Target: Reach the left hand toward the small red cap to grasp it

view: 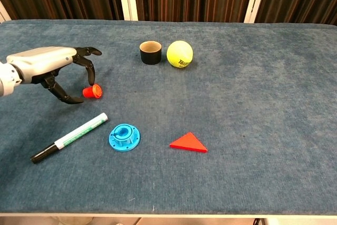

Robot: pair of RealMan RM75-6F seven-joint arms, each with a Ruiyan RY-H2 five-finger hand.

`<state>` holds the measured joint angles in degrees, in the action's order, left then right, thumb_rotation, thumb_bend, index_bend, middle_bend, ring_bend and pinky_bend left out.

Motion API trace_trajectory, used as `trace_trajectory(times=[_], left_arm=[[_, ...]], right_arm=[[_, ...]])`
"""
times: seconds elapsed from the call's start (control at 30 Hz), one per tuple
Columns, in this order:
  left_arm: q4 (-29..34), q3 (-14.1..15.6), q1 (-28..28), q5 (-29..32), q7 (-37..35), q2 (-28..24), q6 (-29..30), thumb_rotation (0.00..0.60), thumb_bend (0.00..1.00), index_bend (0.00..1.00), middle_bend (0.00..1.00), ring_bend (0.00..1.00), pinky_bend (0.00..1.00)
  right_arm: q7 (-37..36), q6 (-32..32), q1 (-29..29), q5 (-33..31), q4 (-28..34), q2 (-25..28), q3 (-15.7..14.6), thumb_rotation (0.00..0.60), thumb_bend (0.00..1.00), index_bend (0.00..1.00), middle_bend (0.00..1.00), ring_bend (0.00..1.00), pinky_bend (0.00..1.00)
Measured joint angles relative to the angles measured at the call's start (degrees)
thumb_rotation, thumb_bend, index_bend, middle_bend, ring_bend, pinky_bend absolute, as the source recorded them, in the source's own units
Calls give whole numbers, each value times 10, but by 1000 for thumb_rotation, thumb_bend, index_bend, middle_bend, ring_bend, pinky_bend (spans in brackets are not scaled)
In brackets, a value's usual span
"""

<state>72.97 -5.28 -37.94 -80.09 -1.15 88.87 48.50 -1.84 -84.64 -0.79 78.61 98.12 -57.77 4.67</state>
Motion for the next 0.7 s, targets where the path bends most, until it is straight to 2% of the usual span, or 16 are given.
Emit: trace_trajectory(times=[0.2, 0.37, 0.53, 0.7], left_arm=[[2, 0, -8, 13, 14, 6, -7, 600, 245, 489, 7, 0, 57], [7, -4, -12, 14, 18, 7, 1, 600, 355, 573, 68, 0, 57], [12, -4, -13, 27, 28, 4, -2, 600, 443, 596, 84, 0, 57], [41, -5, -12, 28, 11, -21, -2, 600, 451, 598, 86, 0, 57]], right_arm=[[-2, 1, -1, -6, 3, 2, 2, 600, 400, 183, 135, 36, 0], [-4, 3, -1, -9, 5, 3, 2, 600, 400, 183, 135, 36, 0], [-5, 5, -1, -11, 6, 5, 2, 600, 401, 183, 135, 36, 0], [-5, 5, -2, -11, 7, 4, 2, 600, 400, 184, 135, 36, 0]])
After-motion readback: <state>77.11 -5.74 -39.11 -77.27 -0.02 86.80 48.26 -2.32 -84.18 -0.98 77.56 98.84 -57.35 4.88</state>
